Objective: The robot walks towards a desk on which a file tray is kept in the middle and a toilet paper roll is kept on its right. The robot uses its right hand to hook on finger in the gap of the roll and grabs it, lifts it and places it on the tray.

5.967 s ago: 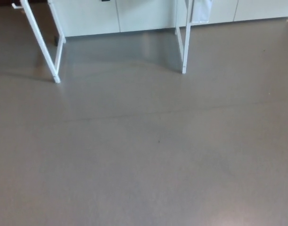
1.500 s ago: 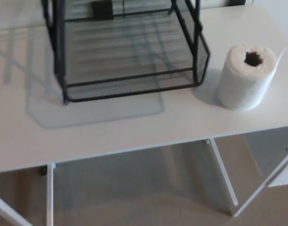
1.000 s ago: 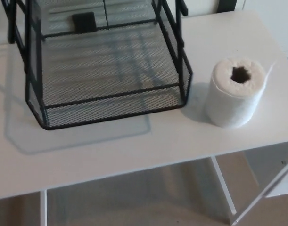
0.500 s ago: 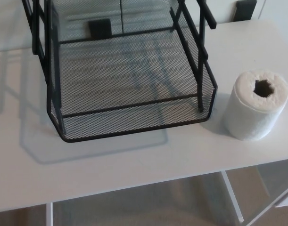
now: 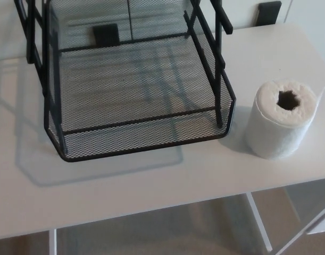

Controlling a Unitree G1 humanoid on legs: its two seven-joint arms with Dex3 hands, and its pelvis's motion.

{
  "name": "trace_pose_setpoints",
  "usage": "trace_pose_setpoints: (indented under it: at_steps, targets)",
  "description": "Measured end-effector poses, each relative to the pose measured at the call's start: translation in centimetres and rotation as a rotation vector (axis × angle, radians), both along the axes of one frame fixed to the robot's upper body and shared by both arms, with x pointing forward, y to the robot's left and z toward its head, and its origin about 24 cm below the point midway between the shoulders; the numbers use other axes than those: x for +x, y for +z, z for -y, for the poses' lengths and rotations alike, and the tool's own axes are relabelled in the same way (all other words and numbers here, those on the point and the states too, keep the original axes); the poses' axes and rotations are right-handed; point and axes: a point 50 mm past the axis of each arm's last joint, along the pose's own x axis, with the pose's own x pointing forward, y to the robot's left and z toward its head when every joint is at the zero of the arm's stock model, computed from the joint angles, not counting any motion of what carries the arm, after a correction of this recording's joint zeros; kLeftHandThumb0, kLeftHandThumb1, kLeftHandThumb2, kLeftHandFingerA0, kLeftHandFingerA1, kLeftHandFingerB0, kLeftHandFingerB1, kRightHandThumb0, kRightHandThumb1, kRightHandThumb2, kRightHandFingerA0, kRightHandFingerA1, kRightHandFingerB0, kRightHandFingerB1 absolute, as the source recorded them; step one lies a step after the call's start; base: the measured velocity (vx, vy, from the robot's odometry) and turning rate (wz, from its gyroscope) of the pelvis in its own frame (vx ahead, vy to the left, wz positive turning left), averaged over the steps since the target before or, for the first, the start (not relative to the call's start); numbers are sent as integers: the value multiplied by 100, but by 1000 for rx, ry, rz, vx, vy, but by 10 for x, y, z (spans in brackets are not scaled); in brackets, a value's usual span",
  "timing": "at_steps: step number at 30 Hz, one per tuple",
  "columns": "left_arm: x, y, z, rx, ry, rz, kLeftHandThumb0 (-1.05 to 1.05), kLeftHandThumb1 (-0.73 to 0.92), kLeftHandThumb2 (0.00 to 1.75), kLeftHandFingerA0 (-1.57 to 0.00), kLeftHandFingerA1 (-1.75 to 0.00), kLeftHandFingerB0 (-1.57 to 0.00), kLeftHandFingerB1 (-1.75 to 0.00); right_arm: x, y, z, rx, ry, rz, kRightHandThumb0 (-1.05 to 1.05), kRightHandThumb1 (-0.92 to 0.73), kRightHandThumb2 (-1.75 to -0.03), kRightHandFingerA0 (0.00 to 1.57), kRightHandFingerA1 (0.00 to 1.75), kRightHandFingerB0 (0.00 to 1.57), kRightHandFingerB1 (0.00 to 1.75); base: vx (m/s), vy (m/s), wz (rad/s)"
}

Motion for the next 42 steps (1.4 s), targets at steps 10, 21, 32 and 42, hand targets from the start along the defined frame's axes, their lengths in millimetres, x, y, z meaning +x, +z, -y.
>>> trace_pose_setpoints:
  at_steps: [10, 21, 32, 42]
  targets:
    - [-2, -1, 1, -19, 9, 3, -73, 92, 80, -24, -51, -24, -44, 51, 65, -33, -152, 229, 219, -68, -66, -61, 43, 46, 8, 23, 0, 0, 0]
    - [-4, 0, -1, -24, 23, 22, -73, 92, 77, -19, -48, -21, -43, 94, 115, -97, -252, 540, 287, -59, -59, -60, 31, 41, 9, 18, 0, 0, 0]
    - [-11, -3, -3, -37, 45, 21, -72, 92, 80, -17, -50, -22, -45, 127, 119, -166, -350, 865, 88, -60, -60, -61, 25, 37, 10, 21, 0, 0, 0]
    - [-10, -3, -3, -45, 31, 40, -72, 92, 76, -35, -84, -32, -58, 150, 105, -199, -496, 1004, -132, -63, -62, -61, 22, 41, 8, 21, 0, 0, 0]
